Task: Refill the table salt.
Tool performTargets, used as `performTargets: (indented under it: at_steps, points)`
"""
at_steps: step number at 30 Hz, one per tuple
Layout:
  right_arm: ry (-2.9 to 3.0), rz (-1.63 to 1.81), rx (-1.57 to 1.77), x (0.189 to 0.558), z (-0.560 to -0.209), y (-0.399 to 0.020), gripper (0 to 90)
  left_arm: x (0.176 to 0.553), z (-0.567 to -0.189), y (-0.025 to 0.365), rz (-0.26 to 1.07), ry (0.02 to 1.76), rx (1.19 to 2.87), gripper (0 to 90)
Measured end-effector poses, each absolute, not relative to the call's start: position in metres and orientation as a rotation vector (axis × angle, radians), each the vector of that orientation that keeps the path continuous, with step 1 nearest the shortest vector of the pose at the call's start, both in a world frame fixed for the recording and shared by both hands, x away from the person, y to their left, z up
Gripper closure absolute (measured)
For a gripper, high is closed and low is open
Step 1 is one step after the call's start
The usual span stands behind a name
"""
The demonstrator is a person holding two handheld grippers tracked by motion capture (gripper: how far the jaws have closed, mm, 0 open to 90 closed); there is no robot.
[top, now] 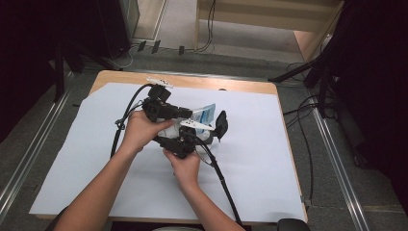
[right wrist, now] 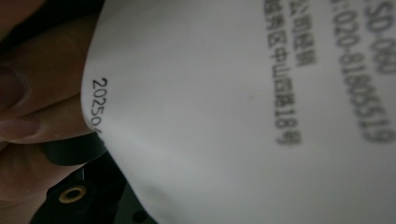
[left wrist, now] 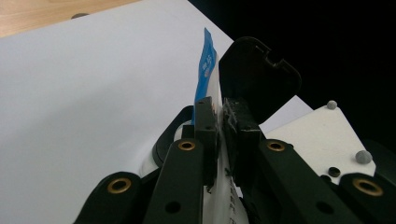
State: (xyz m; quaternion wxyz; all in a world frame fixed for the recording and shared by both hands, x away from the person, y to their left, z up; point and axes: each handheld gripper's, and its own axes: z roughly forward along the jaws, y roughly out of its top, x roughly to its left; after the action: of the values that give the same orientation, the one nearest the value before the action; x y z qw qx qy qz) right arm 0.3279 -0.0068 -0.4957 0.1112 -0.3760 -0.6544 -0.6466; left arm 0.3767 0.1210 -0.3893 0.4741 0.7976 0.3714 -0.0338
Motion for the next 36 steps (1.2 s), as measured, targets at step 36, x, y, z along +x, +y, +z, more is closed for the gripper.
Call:
performTargets:
  at_steps: [36]
  points:
    - [-2.061, -1.873, -1.121, 0.3234, -0.4996, -0.0166, 66.9, 0.3721, -0.3892, 0.1297, -0.097, 0.876, 1.978, 87.2]
